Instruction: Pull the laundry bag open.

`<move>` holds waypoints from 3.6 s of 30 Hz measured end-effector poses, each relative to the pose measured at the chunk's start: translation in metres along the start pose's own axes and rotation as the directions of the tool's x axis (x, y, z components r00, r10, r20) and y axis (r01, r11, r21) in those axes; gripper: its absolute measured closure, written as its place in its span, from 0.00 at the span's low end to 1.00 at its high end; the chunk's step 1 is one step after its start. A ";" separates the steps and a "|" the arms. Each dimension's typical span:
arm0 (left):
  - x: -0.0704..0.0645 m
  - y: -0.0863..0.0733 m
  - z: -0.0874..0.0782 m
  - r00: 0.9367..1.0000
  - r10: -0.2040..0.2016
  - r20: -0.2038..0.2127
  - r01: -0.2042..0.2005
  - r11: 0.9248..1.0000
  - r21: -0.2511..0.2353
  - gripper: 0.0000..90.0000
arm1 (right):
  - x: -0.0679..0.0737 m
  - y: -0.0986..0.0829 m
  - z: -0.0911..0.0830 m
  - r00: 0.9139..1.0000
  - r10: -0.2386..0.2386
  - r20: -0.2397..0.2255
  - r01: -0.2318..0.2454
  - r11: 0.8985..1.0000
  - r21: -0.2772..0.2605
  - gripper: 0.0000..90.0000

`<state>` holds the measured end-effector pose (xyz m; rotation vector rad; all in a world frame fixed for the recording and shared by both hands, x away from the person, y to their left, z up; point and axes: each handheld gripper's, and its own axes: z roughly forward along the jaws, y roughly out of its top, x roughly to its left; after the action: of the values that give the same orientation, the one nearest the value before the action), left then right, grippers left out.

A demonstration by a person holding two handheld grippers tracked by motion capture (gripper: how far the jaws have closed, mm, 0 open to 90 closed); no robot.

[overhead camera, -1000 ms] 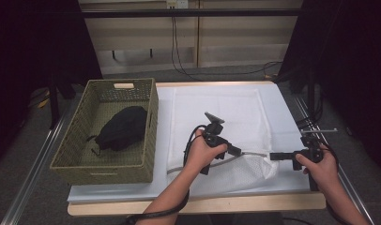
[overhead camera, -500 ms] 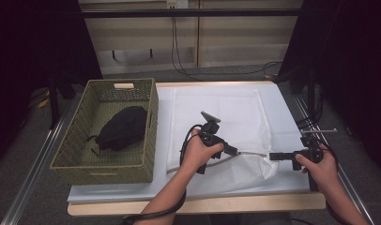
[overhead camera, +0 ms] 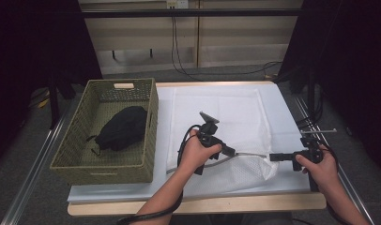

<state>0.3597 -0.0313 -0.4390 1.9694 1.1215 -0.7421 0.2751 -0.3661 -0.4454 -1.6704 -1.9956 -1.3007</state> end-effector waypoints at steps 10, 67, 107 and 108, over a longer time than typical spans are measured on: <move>-0.002 -0.003 -0.004 1.000 -0.001 0.012 0.002 1.000 -0.007 0.96 | 0.002 -0.002 -0.003 1.000 -0.002 0.004 0.002 1.000 -0.004 0.99; 0.006 -0.010 -0.032 1.000 -0.003 -0.028 0.002 0.999 -0.039 0.96 | -0.004 -0.004 -0.010 0.999 0.007 0.036 -0.007 1.000 -0.015 0.99; 0.010 -0.010 -0.049 0.998 -0.019 -0.055 0.016 0.999 -0.052 0.96 | -0.007 -0.004 -0.013 0.999 0.014 0.052 -0.013 1.000 -0.021 0.99; 0.010 -0.010 -0.050 0.998 -0.013 -0.053 0.011 0.999 -0.052 0.96 | -0.007 -0.004 -0.013 0.999 0.015 0.048 -0.015 1.000 -0.019 0.99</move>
<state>0.3612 0.0176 -0.4222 1.9512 1.1739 -0.6635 0.2692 -0.3802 -0.4441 -1.7376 -1.9998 -1.2894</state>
